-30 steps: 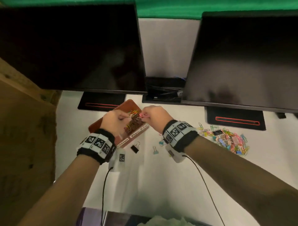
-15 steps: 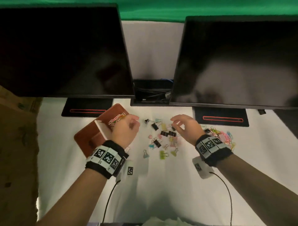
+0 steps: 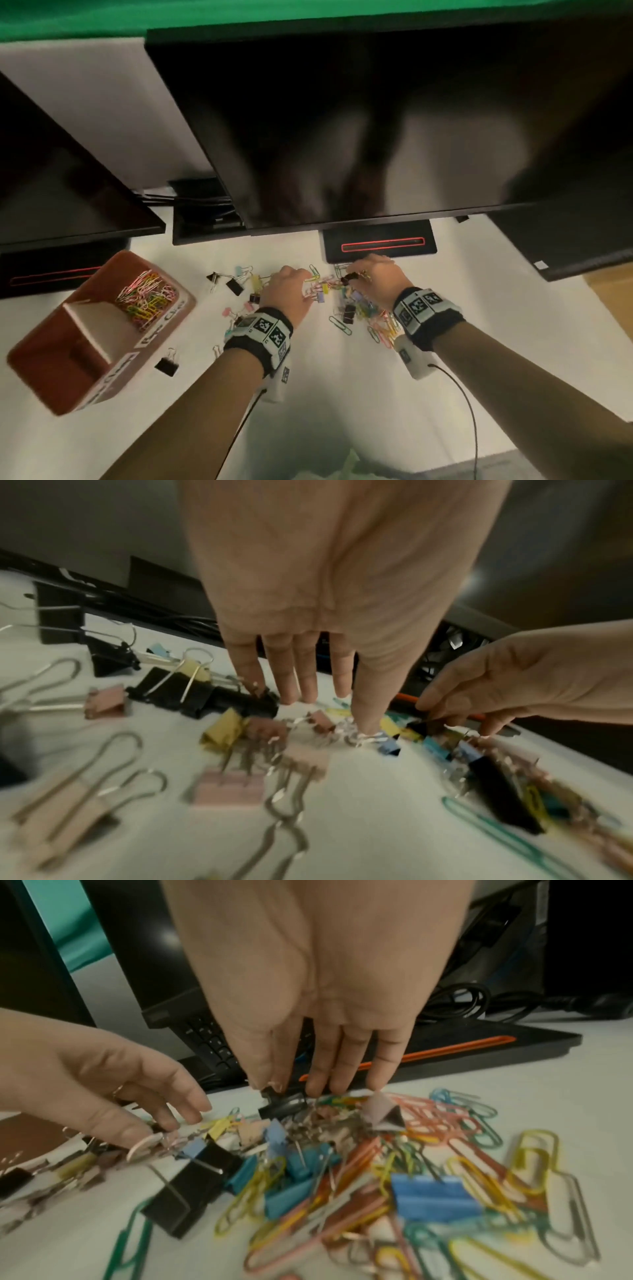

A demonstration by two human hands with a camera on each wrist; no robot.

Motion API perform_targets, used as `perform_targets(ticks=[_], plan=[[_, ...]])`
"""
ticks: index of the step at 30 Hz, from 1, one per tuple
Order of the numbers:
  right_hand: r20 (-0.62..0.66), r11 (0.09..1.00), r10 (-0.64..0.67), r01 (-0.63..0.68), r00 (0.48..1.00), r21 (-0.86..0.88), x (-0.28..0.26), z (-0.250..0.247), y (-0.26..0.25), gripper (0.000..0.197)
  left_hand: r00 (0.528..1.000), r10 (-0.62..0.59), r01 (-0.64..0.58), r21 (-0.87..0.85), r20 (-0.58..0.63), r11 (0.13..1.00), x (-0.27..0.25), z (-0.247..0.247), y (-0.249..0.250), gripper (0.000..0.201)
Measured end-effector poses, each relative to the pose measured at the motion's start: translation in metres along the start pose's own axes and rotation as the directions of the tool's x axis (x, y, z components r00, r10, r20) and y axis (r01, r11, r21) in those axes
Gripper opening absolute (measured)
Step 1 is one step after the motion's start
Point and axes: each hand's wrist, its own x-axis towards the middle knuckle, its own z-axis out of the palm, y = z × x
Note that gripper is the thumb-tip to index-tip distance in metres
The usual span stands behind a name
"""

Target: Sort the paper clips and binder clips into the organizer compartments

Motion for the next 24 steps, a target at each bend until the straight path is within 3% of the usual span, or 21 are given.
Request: perform_targets(ticks=[3, 8, 14, 17, 20, 24], plan=[[0.066, 0.999, -0.033, 0.031, 0.997, 0.037, 0.0, 0.005, 0.001, 0.022, 1.0, -0.013, 0.013, 0.053, -0.008, 0.999, 0.001, 0.005, -0.005, 0.037], [0.135, 0.989, -0.149, 0.151, 0.98, -0.004, -0.015, 0.015, 0.004, 0.024, 1.0, -0.022, 0.021, -0.086, -0.002, 0.996, -0.015, 0.009, -0.018, 0.04], [0.067, 0.977, -0.214, 0.213, 0.974, 0.017, -0.005, 0.004, -0.008, 0.039, 0.996, -0.087, 0.076, -0.249, -0.036, 0.966, -0.029, 0.009, -0.028, 0.028], [0.162, 0.964, -0.261, 0.264, 0.952, -0.001, 0.013, 0.001, -0.024, 0.052, 0.993, -0.086, 0.07, -0.196, -0.075, 0.978, -0.026, 0.01, -0.026, 0.024], [0.305, 0.958, -0.227, 0.268, 0.925, -0.099, 0.023, 0.004, -0.037, 0.062, 0.995, -0.031, 0.025, -0.058, -0.097, 0.998, -0.022, 0.012, -0.024, 0.016], [0.306, 0.961, -0.198, 0.246, 0.931, -0.127, 0.022, 0.013, -0.04, 0.056, 0.988, 0.041, -0.039, 0.017, -0.148, 0.999, -0.018, 0.015, -0.026, 0.01]])
